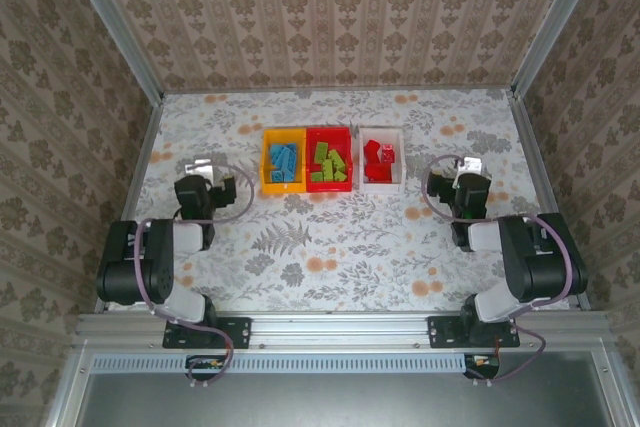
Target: Sort the legos into containers by color
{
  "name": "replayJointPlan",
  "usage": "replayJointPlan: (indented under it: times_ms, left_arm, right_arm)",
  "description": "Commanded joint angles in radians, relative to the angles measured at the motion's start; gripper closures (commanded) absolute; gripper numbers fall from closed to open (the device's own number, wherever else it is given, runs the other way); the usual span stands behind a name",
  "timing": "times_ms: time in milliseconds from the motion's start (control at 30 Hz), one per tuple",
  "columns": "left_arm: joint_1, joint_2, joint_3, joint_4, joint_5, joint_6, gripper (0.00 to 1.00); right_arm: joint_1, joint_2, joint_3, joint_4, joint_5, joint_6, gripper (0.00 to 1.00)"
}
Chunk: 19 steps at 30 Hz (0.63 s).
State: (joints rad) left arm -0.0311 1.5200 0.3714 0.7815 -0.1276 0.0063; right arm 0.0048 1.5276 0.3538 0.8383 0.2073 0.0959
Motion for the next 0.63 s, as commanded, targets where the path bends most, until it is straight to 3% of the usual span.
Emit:
replayJointPlan:
  times_ms: [0, 133, 600]
  left_arm:
    - [0.000, 0.019, 0.021, 0.102, -0.015, 0.013, 0.00]
    - [-0.003, 0.017, 0.022, 0.096, -0.016, 0.014, 0.00]
    - [-0.006, 0.016, 0.021, 0.097, -0.020, 0.017, 0.00]
  right_arm:
    - [0.011, -0.001, -0.005, 0.121, -0.009, -0.010, 0.00]
    - [0.032, 0.006, 0.015, 0.096, 0.052, -0.014, 0.00]
    - [0.034, 0.005, 0.014, 0.098, 0.028, -0.028, 0.00]
